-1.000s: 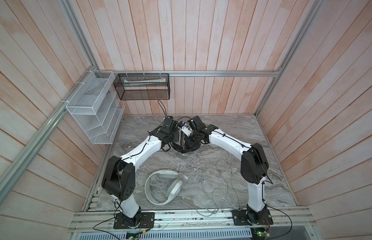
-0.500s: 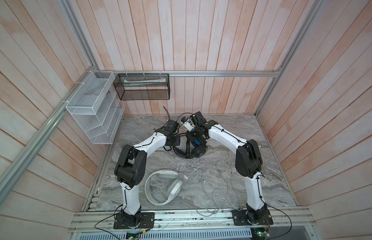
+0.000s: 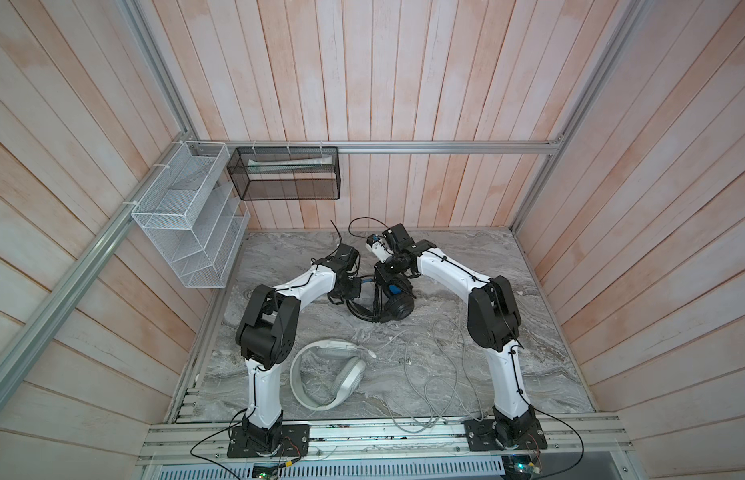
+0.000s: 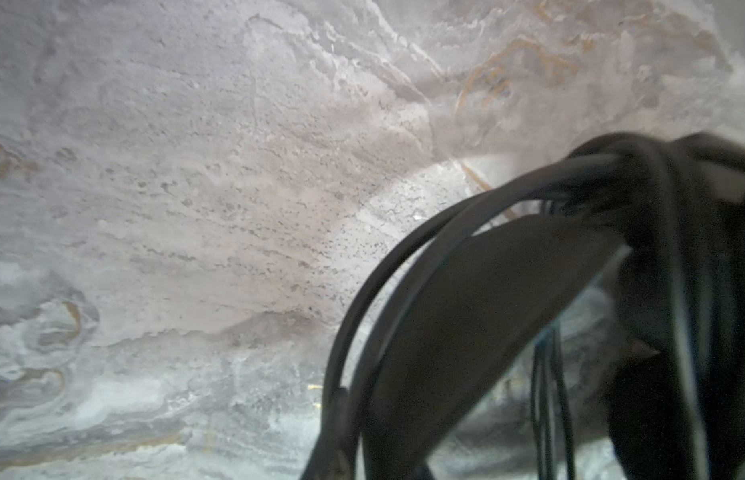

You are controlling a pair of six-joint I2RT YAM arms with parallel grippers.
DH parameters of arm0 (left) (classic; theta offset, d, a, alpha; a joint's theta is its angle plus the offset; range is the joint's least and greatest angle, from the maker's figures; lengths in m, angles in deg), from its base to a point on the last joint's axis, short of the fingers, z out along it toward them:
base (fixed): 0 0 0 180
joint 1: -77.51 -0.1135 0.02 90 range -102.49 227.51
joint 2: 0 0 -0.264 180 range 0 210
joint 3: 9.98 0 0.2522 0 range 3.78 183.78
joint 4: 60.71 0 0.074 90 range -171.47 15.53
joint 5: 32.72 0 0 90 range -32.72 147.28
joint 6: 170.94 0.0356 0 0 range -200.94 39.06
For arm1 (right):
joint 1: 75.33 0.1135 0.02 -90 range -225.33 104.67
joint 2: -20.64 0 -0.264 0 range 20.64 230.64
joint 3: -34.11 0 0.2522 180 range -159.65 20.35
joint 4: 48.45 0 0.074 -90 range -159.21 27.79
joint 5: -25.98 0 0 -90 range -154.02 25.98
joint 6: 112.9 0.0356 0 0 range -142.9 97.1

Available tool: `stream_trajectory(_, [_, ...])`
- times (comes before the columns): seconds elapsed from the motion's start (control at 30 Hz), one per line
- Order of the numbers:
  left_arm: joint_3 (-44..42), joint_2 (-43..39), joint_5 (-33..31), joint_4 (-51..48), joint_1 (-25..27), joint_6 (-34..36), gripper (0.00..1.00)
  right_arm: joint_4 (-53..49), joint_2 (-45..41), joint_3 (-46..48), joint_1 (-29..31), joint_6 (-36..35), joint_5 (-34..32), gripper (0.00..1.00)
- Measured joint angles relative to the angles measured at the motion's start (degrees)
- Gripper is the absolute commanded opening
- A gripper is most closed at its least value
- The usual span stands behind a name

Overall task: Wrap the headphones
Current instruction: 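Lower the wrapped black headset onto the table with both grippers, then open both grippers and draw both arms back from the black headset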

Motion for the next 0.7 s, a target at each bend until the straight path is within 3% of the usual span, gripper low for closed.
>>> stream_trajectory(0.17, [0.07,-0.02,1.51,-0.61,-0.04,-0.83,0.43,0.09,-1.36,-1.09,0.0,1.09,-0.33,0.6])
stream_trajectory(0.27, [0.07,-0.17,2.56,-0.81,-0.31,-1.33,0.53,0.35,-2.64,-2.86,0.0,2.1,-1.46,0.65])
stream_trajectory(0.37, [0.07,-1.51,4.0,-0.7,-1.07,-2.45,0.89,0.7,-4.87,-3.45,0.0,3.17,-3.06,0.73])
stream_trajectory(0.43, [-0.15,-3.85,5.25,0.2,-2.1,-3.85,0.99,0.94,-6.73,-3.48,0.0,3.98,-4.09,0.91])
stream_trajectory(0.5, [-0.37,-6.62,6.51,1.4,-3.41,-5.03,0.99,1.31,-8.55,-3.43,0.0,5.6,-4.66,0.99])
stream_trajectory(0.7, [-2.19,-15.47,10.67,5.99,-7.43,-10.73,0.99,6.51,-18.05,1.9,0.0,9.16,-5.05,0.99])
